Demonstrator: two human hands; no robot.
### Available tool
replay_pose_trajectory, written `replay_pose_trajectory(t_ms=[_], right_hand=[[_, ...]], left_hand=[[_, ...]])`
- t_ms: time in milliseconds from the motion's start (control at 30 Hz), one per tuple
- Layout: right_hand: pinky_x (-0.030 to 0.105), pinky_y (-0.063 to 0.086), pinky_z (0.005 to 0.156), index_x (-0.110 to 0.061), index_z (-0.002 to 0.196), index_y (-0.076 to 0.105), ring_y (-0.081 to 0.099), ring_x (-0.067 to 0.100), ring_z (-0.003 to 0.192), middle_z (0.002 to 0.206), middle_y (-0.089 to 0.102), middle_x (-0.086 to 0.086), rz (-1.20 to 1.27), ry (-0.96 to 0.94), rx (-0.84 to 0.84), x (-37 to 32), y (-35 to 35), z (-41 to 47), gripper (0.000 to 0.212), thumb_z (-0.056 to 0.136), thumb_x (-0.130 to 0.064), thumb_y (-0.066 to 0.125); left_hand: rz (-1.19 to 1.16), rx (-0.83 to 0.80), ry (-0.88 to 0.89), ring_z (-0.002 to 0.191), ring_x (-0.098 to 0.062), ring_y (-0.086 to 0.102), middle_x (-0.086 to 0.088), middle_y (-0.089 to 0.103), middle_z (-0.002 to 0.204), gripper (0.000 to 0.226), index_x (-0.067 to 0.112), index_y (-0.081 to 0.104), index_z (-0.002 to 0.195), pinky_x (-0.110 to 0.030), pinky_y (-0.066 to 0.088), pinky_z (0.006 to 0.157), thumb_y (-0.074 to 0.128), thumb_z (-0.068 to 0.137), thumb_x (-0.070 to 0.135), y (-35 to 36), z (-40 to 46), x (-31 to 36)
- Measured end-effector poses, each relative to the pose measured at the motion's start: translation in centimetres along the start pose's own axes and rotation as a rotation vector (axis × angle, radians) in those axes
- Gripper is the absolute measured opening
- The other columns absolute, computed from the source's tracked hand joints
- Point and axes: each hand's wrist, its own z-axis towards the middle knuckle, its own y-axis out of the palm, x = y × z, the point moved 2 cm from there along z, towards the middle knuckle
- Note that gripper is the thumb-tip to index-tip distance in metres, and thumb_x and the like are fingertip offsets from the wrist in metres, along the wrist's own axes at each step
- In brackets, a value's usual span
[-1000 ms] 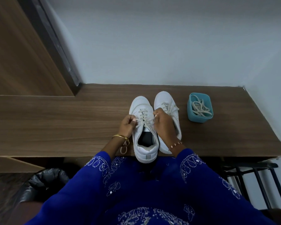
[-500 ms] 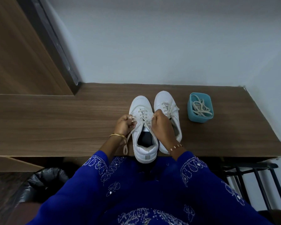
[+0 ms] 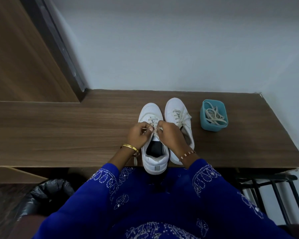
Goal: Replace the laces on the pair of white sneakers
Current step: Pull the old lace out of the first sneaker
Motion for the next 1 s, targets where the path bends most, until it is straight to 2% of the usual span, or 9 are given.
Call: replay_pose_trajectory(t_ms=[67,167,333,500,567,667,800,900,1000], right_hand=[[0.026,0.029,0.061,-0.001,0.096,0.059,0.059,0.029,0.084,0.088,0.066,0.016,0.004,0.015,0.014,-0.1,0.0,-0.5,0.019,0.093,-0.014,0.045],[0.026,0.029,0.06,0.0,0.09,0.059,0.058,0.029,0.08,0.084,0.065,0.017,0.013,0.046,0.026,-0.3,0.3,-1.3,0.018,0.092,-0.011,0.045],[0.032,0.036,0.061,0.004,0.081,0.059,0.058,0.03,0.076,0.078,0.063,0.018,0.088,0.109,0.051,-0.1,0.3,-1.2,0.02,0.09,-0.006,0.044],[0.034,0.034,0.06,0.011,0.074,0.057,0.053,0.032,0.069,0.075,0.06,0.023,0.257,0.325,0.203,0.6,0.1,-1.4,0.023,0.086,-0.002,0.043],[0.033,0.035,0.059,0.009,0.076,0.059,0.055,0.03,0.07,0.078,0.063,0.021,0.277,0.33,0.206,0.6,0.1,-1.4,0.022,0.087,-0.002,0.044],[0.029,0.041,0.065,0.001,0.089,0.065,0.06,0.027,0.082,0.09,0.065,0.016,0.134,0.192,0.135,0.6,0.0,-1.2,0.019,0.089,-0.006,0.047],[0.037,0.049,0.073,-0.01,0.112,0.065,0.056,0.025,0.096,0.107,0.059,0.009,-0.114,-0.071,0.085,0.3,-0.4,-0.7,0.028,0.09,-0.013,0.048],[0.032,0.041,0.068,-0.01,0.1,0.067,0.051,0.025,0.096,0.097,0.063,0.008,-0.213,-0.14,-0.002,0.3,0.2,-0.3,0.025,0.091,-0.015,0.044],[0.036,0.041,0.067,-0.005,0.091,0.065,0.053,0.027,0.09,0.086,0.065,0.012,-0.128,-0.126,0.008,0.5,0.3,-0.1,0.02,0.09,-0.01,0.045]], left_hand=[[-0.002,-0.022,0.02,0.068,0.013,0.055,0.012,0.057,0.074,0.014,0.011,0.058,0.08,-0.004,0.041,0.068,0.059,0.085,-0.002,-0.1,-0.1,-0.2],[0.021,-0.073,0.021,0.074,0.005,0.057,0.004,0.062,0.083,0.01,0.005,0.062,0.087,-0.005,0.043,0.072,0.062,0.082,-0.004,-0.3,-0.2,-0.7],[0.09,-0.051,-0.001,0.076,-0.015,0.057,-0.005,0.064,0.084,0.005,0.003,0.065,0.085,-0.024,0.045,0.075,0.063,0.083,-0.001,-0.6,-0.4,-1.1],[-0.813,0.061,-0.476,0.075,-0.018,0.067,-0.005,0.066,0.088,0.024,0.013,0.046,0.076,-0.032,0.054,0.077,0.038,0.097,0.006,-1.3,-1.2,-1.4],[-0.921,0.061,-0.587,0.069,-0.015,0.07,-0.005,0.067,0.084,0.025,0.014,0.045,0.076,-0.029,0.055,0.073,0.035,0.098,0.008,-1.8,-1.5,-2.3],[-0.57,0.102,-0.517,0.064,-0.014,0.062,-0.003,0.06,0.078,0.021,0.016,0.049,0.075,-0.026,0.05,0.061,0.045,0.094,0.008,-2.0,-1.6,-2.5],[-0.061,0.069,-0.115,0.081,-0.008,0.055,0.004,0.058,0.091,0.015,0.012,0.057,0.1,-0.015,0.046,0.07,0.061,0.086,0.007,-1.9,-0.9,-1.3],[0.225,-0.061,0.068,0.084,-0.016,0.057,-0.006,0.065,0.096,0.025,0.005,0.065,0.101,-0.021,0.042,0.071,0.065,0.082,0.021,-0.9,-0.7,-1.1],[0.273,-0.017,0.073,0.072,-0.012,0.052,-0.004,0.065,0.084,0.015,0.003,0.065,0.092,-0.016,0.033,0.06,0.065,0.084,0.015,-0.6,-1.1,-0.8]])
